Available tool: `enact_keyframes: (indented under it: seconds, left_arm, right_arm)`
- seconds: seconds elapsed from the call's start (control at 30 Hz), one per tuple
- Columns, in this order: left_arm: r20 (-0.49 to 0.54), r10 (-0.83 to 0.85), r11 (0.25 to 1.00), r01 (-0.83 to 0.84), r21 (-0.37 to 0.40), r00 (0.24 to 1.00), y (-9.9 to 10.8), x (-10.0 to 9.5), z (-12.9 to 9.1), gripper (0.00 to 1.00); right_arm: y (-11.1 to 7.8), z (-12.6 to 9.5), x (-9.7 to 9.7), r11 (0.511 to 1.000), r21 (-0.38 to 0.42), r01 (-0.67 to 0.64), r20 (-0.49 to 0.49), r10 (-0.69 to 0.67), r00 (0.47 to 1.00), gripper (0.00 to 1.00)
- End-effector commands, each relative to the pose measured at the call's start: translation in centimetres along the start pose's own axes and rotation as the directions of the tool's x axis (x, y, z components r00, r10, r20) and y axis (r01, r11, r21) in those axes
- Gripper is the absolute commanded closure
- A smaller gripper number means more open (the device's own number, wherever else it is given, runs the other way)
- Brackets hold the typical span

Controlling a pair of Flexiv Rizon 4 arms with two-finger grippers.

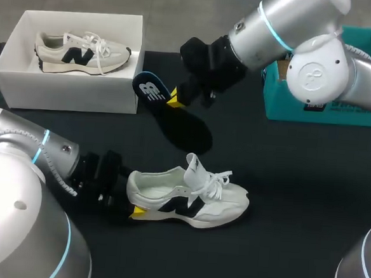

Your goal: Take the shoe out of the shoebox, open the shoe tongue, remove and reinsert the insole, then place the shoe into the shoebox

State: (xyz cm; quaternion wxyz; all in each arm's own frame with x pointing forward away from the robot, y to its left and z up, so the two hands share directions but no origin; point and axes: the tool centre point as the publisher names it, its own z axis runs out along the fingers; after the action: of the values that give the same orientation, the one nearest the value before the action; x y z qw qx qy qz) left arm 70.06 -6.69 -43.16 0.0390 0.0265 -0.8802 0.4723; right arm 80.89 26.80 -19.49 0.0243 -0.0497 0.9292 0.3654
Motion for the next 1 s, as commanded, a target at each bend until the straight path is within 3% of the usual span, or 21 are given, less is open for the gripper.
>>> enact_keyframes:
  seconds: [0.03, 0.47, 0.7, 1.0]
  left_arm:
    - [0.000, -0.001, 1.000, 0.001, -0.006, 1.000, 0.5, -0.1, 0.5, 1.00]
    - [0.000, -0.001, 1.000, 0.001, -0.006, 1.000, 0.5, -0.1, 0.5, 1.00]
    - [0.000, -0.001, 1.000, 0.001, -0.006, 1.000, 0.5, -0.1, 0.5, 1.00]
    - [0.000, -0.001, 1.000, 0.001, -0.006, 1.000, 0.5, -0.1, 0.5, 1.00]
  right_arm:
    - [0.0, 0.1, 0.0, 1.000, 0.002, 0.000, 0.002, 0.000, 1.000, 1.00]
    - [0.0, 0.1, 0.0, 1.000, 0.002, 0.000, 0.002, 0.000, 1.000, 1.00]
    - [0.4, -5.1, 0.9, 0.992, -0.123, -0.021, 0.091, 0.033, 0.995, 1.00]
    - [1.2, -10.2, 1.7, 0.948, -0.304, -0.098, 0.090, 0.131, 0.987, 1.00]
